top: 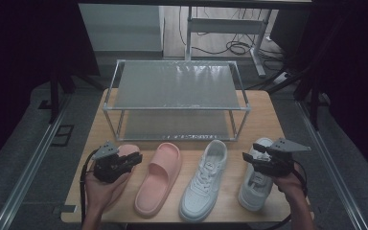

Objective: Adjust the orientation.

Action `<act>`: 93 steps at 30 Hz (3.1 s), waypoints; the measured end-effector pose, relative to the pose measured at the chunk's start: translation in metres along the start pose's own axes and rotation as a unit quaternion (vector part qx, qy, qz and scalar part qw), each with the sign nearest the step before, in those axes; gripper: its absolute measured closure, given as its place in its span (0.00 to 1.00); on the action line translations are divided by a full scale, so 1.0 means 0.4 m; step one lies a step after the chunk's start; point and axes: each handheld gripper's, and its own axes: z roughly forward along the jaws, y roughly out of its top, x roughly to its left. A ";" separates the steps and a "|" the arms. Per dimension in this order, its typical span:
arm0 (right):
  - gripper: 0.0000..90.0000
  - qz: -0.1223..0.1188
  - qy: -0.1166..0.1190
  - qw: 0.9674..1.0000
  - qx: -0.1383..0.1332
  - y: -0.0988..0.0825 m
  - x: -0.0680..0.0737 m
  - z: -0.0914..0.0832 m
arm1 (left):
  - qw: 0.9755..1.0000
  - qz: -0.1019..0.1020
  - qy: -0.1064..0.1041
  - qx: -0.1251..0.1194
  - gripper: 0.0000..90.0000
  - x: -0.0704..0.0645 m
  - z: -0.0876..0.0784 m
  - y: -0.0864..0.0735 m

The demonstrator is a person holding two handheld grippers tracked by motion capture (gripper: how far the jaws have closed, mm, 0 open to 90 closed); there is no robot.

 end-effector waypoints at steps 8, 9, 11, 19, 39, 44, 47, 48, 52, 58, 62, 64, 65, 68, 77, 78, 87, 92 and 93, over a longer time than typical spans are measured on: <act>0.45 -0.010 0.005 1.000 -0.001 0.007 0.022 -0.006 | 1.000 -0.015 0.001 0.003 0.97 0.005 -0.005 -0.008; 0.45 -0.010 0.005 1.000 0.000 0.007 0.022 -0.005 | 1.000 -0.016 -0.009 0.005 0.98 0.001 -0.001 -0.007; 0.45 -0.010 0.008 1.000 0.000 0.005 0.023 -0.003 | 1.000 -0.014 -0.017 0.011 0.99 -0.004 0.005 -0.006; 0.45 -0.010 0.004 1.000 0.012 -0.007 0.020 0.002 | 0.998 -0.021 -0.002 0.051 1.00 -0.004 0.031 -0.029; 0.45 -0.008 0.013 1.000 0.012 -0.018 0.029 -0.007 | 0.994 -0.041 0.057 0.081 1.00 0.012 -0.046 -0.176; 0.45 -0.004 0.012 1.000 0.014 -0.022 0.028 -0.004 | 0.994 -0.039 0.057 0.088 1.00 0.001 -0.053 -0.193; 0.45 -0.004 0.010 1.000 0.016 -0.024 0.028 -0.004 | 0.993 -0.037 0.061 0.098 1.00 0.000 -0.051 -0.202; 0.45 -0.004 0.010 1.000 0.016 -0.024 0.028 -0.005 | 0.992 -0.036 0.066 0.102 1.00 0.002 -0.052 -0.206; 0.45 -0.004 0.009 1.000 0.015 -0.025 0.026 -0.009 | 0.991 -0.046 0.072 0.100 1.00 0.010 -0.059 -0.217; 0.46 0.000 0.003 1.000 0.013 -0.025 0.023 -0.016 | 0.990 -0.057 0.080 0.104 1.00 0.022 -0.070 -0.232; 0.46 0.000 0.000 1.000 0.013 -0.026 0.023 -0.022 | 0.989 -0.060 0.085 0.104 1.00 0.029 -0.078 -0.238; 0.46 0.002 0.000 1.000 0.012 -0.027 0.022 -0.021 | 0.989 -0.066 0.080 0.100 1.00 0.036 -0.081 -0.242; 0.46 0.003 -0.002 1.000 0.013 -0.027 0.021 -0.021 | 0.990 -0.067 0.080 0.100 1.00 0.037 -0.083 -0.243; 0.46 0.003 -0.007 1.000 0.012 -0.026 0.017 -0.031 | 0.989 -0.065 0.086 0.101 1.00 0.036 -0.088 -0.244; 0.46 0.005 -0.013 1.000 0.009 -0.029 0.010 -0.045 | 0.987 -0.071 0.107 0.098 1.00 0.057 -0.110 -0.251; 0.46 0.005 -0.012 1.000 0.011 -0.029 0.011 -0.044 | 0.986 -0.069 0.120 0.096 1.00 0.064 -0.116 -0.253; 0.46 0.003 -0.015 1.000 0.015 -0.031 0.012 -0.040 | 0.984 -0.081 0.136 0.086 1.00 0.104 -0.132 -0.253; 0.46 0.006 -0.016 1.000 0.015 -0.034 0.009 -0.040 | 0.982 -0.085 0.142 0.086 1.00 0.139 -0.131 -0.243; 0.46 0.006 -0.016 1.000 0.015 -0.034 0.009 -0.040 | 0.982 -0.085 0.142 0.086 1.00 0.139 -0.131 -0.243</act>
